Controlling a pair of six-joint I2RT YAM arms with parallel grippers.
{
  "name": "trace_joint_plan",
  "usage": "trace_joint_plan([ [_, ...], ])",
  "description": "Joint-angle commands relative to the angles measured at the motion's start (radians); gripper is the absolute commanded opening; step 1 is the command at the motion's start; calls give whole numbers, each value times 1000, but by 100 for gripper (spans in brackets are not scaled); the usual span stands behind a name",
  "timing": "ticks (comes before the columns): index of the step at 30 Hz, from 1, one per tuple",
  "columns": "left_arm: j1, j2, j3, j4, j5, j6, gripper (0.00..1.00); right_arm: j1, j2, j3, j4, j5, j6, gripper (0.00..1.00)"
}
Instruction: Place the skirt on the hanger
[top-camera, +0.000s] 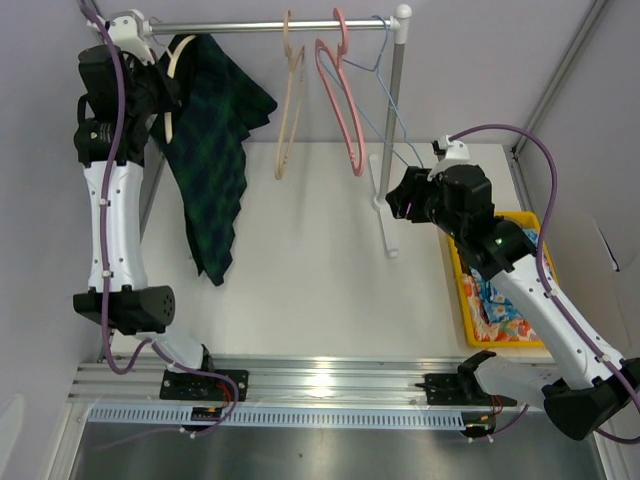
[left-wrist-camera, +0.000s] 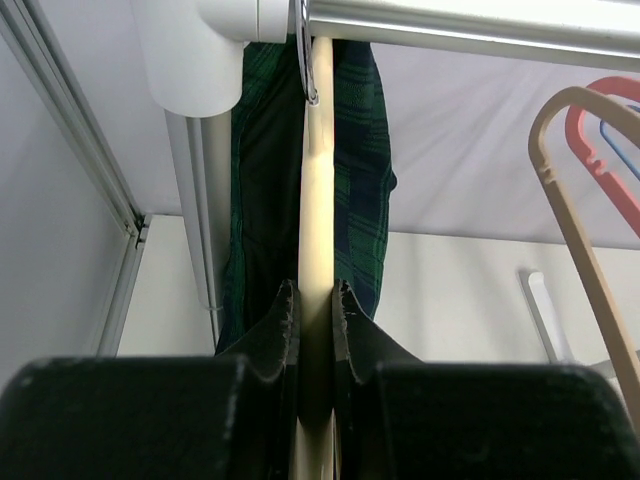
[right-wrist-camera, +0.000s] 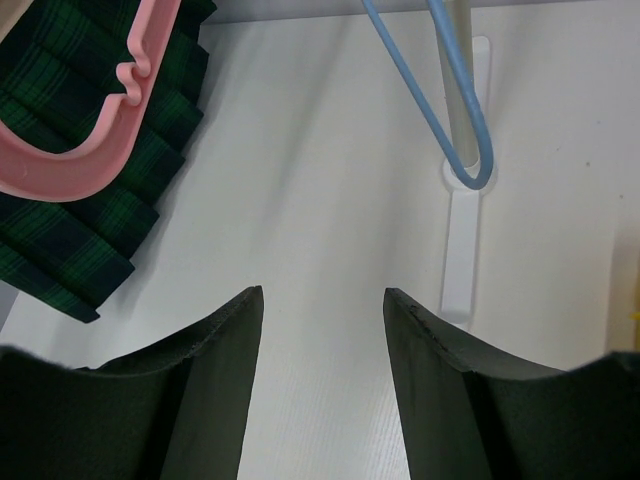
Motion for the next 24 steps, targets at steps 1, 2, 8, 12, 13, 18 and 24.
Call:
trace_joint_plan([
  [1,12,-71,-17,133,27,-34,16,-6,-2,25,34,-9,-6,57],
  [2,12,-83,-23,136,29,-34,23,-8,-5,26,31,-9,-5,57],
  [8,11,-135,-46,121,21,-37,47,-9,-10,28,11,-9,-1,58],
  [12,12,-177,-73,115,15,-39,52,-12,-14,30,-3,-9,2,58],
  [13,12,-189,-72,110,7,-39,54,-17,-16,30,-9,-11,3,58],
  [18,12,-235,-67,69,-8,-56,55,-40,-33,27,-32,-26,14,58],
  [24,-57,-362,-171,77,49,-88,55,-110,-82,4,-69,-64,34,61],
])
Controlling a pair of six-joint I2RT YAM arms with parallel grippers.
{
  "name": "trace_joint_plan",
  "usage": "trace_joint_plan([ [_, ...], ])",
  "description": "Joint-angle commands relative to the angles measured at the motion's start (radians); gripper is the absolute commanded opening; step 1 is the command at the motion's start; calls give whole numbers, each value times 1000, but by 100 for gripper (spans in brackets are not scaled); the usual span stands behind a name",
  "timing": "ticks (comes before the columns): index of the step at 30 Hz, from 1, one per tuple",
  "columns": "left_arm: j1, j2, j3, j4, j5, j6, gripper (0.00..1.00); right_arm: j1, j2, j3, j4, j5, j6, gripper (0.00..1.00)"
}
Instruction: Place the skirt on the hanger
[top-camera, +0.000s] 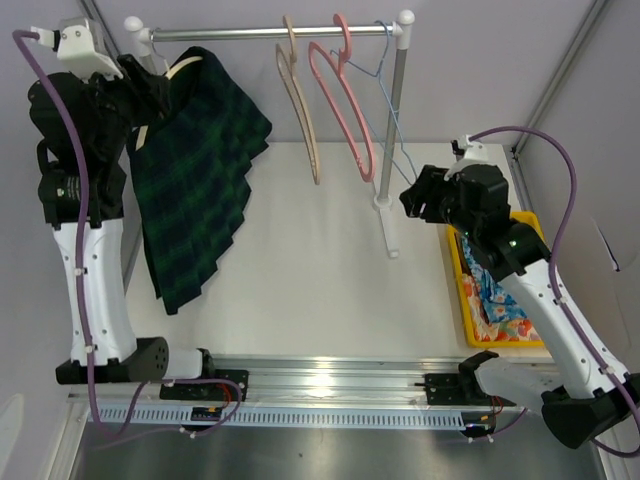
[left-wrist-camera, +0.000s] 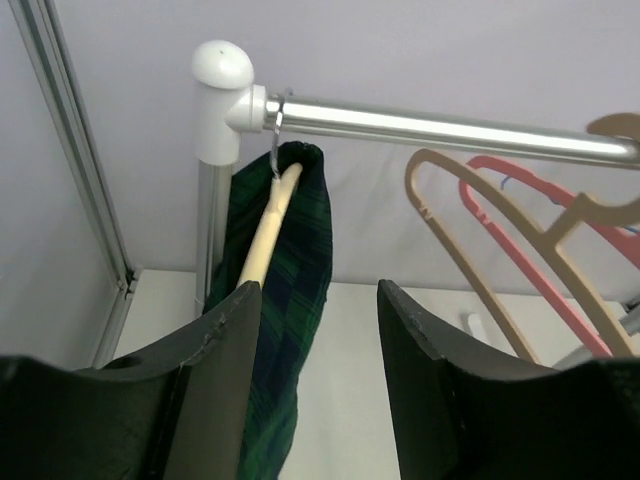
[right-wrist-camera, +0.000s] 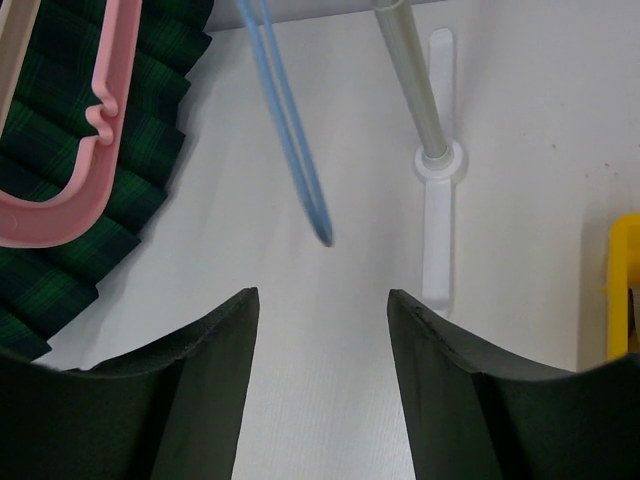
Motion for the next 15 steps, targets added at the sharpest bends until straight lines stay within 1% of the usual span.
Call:
trace_joint_plan([
  [1,-59,-92,-55,11,25,-29,55,-38,-59,1,-31,-40,23,62],
  [2,-114,-108,-76,17,39,-38,55,-49,-67,-8,-39,-43,24,63],
  [3,-134,-147,-136,20,45,-43,55,-52,-75,-18,-50,-46,27,63],
  [5,-203,-197,-191,54,45,-63,55,-54,-101,-47,-62,-41,32,66],
  [6,-226,-250,-295,66,48,-66,55,-55,-110,-57,-73,-32,35,66],
  [7,-254,-273,-323,72,40,-69,55,-55,-118,-70,-79,-28,41,67],
  [8,-304,-295,-384,78,34,-72,55,-55,-138,-82,-81,-27,49,68],
  [9,-326,-315,-420,83,34,-75,55,-55,-150,-106,-84,-29,52,69],
  [10,-349,-353,-522,86,28,-78,55,-54,-159,-119,-85,-27,56,70],
  [11,-389,-376,-561,106,25,-90,55,-55,-179,-131,-87,-24,67,71],
  [12,-406,-396,-596,117,25,-94,55,-55,-187,-148,-90,-18,72,72],
  [13,-424,-437,-700,126,13,-104,55,-55,-191,-154,-91,-18,78,74],
  [15,-470,-468,-765,147,13,-112,55,-55,-201,-166,-96,-17,86,74],
])
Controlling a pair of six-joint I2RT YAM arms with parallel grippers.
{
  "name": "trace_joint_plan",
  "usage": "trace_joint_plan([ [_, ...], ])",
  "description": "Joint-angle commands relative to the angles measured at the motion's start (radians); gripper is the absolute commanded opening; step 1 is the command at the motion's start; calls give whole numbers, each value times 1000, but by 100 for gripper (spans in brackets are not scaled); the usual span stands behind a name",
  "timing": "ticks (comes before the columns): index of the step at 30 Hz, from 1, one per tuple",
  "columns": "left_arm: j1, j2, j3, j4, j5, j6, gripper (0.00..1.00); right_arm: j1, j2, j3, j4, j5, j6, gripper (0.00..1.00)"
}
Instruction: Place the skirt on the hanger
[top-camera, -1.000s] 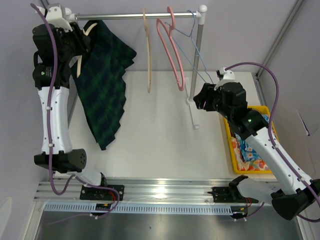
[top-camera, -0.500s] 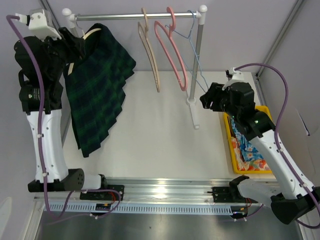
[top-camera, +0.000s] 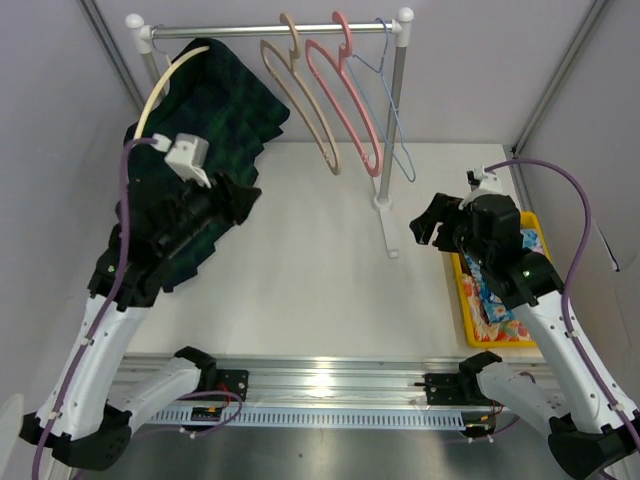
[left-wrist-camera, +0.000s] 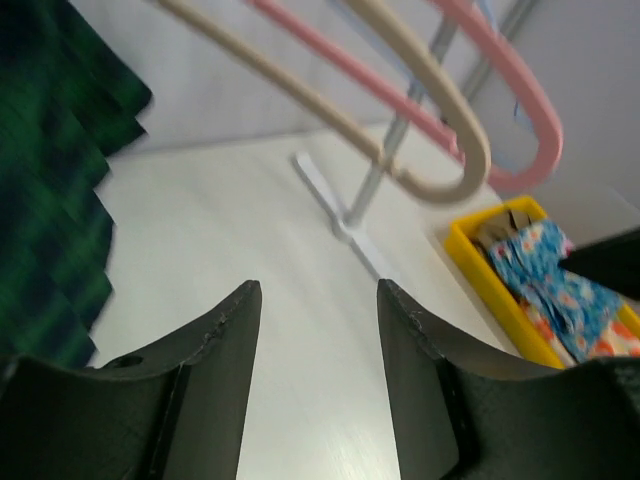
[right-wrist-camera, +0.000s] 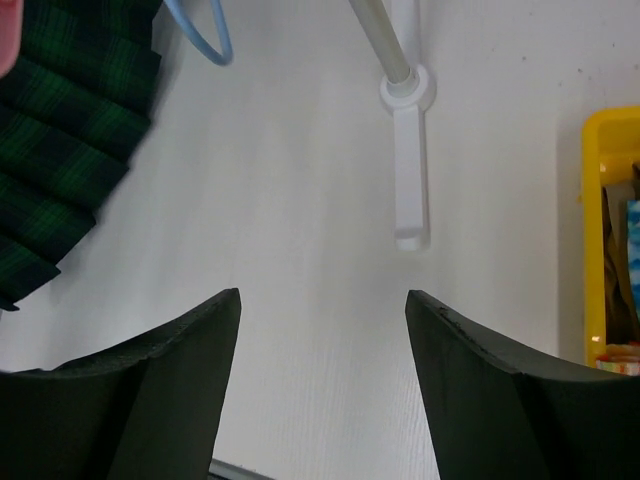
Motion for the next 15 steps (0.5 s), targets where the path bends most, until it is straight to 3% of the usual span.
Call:
trace_joint_plan([
  [1,-68,-45,-145,53,-24,-38,55,-5,-26,-18,-6,5,30,74],
  [6,-165,-122,-336,91,-47,-61,57,-4,-29,-50,1,19,41,76],
  [15,-173,-191,-488,123,-1,-63,60,-5,-12,-65,43,20,63,76],
])
